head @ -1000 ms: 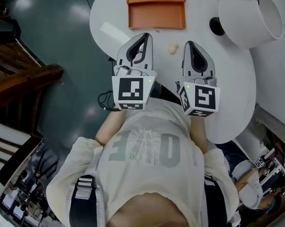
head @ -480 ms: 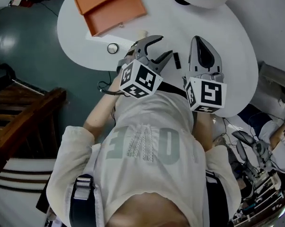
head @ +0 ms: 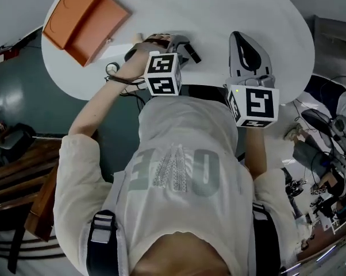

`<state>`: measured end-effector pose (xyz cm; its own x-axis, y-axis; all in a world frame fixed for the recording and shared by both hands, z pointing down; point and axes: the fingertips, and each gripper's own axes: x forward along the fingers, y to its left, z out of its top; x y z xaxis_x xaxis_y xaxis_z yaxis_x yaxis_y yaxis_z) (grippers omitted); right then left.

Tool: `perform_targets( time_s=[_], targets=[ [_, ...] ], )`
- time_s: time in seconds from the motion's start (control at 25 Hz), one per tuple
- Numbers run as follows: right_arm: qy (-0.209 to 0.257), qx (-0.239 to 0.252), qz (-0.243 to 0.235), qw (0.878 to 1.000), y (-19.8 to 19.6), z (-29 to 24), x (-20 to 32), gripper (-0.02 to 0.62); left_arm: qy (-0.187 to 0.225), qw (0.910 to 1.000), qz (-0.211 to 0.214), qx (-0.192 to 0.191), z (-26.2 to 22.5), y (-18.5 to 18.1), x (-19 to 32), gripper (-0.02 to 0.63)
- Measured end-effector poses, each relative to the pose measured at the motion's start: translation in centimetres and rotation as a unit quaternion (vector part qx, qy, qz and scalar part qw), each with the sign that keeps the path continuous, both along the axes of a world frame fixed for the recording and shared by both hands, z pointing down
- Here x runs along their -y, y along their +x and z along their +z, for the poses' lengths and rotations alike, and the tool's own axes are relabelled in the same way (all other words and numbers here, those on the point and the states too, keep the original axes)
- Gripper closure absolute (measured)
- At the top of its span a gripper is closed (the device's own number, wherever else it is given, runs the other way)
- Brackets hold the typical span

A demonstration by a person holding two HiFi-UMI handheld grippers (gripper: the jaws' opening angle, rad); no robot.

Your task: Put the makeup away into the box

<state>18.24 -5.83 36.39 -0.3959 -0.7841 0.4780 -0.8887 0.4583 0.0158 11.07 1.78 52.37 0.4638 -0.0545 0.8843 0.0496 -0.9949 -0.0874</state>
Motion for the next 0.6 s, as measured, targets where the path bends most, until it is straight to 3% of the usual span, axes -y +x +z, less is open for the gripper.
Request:
perform_targets(
  time_s=[0.16,0.36,0.48,0.6],
  targets=[
    [-0.015,0.002,0.028,0.999,2.4,1.2,0.1,0.591,-0.013,0.9965,0.078,0.028,1.1,1.8,0.1,0.397],
    [-0.022,0.013,0.041,0.999,2.4,1.3,-0.1,0.591,-0.047,0.9863,0.146,0.060,1.5,1.9,-1.0,0.397],
    [-0.027,0.018,0.046,0.998,2.5,1.5,0.0,0.591,-0.043,0.9817,0.166,0.083,2.0,2.0,-0.6,0.406],
    [-0.029,0.019,0.045,0.998,2.4,1.7,0.2,0.591,-0.022,0.9733,0.199,0.111,3.1,1.9,-0.5,0.466]
  ],
)
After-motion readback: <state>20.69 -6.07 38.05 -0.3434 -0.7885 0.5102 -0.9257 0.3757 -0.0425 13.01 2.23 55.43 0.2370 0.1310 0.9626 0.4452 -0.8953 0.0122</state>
